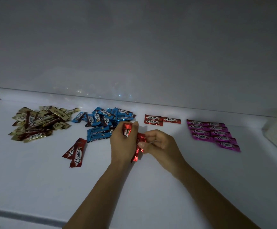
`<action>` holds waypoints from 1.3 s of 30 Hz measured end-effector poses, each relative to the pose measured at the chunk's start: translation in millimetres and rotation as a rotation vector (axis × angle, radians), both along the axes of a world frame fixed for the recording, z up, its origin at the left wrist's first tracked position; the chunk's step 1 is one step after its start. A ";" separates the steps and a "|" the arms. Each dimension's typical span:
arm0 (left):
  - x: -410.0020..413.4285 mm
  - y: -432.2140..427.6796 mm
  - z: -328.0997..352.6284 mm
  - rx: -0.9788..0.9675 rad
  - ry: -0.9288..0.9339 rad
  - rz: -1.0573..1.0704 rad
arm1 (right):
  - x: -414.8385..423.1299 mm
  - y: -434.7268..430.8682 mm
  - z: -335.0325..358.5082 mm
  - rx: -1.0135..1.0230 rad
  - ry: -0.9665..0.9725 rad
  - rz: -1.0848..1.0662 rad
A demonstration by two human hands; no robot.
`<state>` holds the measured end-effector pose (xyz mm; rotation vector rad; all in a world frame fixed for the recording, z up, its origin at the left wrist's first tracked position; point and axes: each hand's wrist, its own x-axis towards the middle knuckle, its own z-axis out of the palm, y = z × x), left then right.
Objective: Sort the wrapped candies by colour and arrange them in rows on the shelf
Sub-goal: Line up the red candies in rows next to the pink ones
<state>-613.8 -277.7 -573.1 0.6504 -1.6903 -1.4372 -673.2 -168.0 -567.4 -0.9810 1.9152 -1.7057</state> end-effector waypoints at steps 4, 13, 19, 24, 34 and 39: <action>0.8 3.6 0.4 -0.052 -0.045 -0.052 | 0.1 -0.7 -2.2 -0.032 -0.001 -0.061; 4.4 5.7 2.0 -0.131 -0.092 -0.084 | -17.4 8.5 8.4 -0.127 -0.368 -0.296; 5.1 5.0 1.2 -0.089 -0.089 -0.062 | -22.2 20.1 13.9 -0.345 0.185 -0.471; 4.5 6.7 1.5 -0.051 -0.077 -0.055 | -19.5 21.0 4.1 -0.307 0.861 -0.598; 4.5 6.3 3.2 -0.058 -0.080 -0.059 | -19.3 20.2 1.8 -0.237 0.973 -0.589; 4.2 5.9 4.6 -0.058 -0.096 -0.051 | -31.2 27.8 0.3 0.288 1.121 -0.597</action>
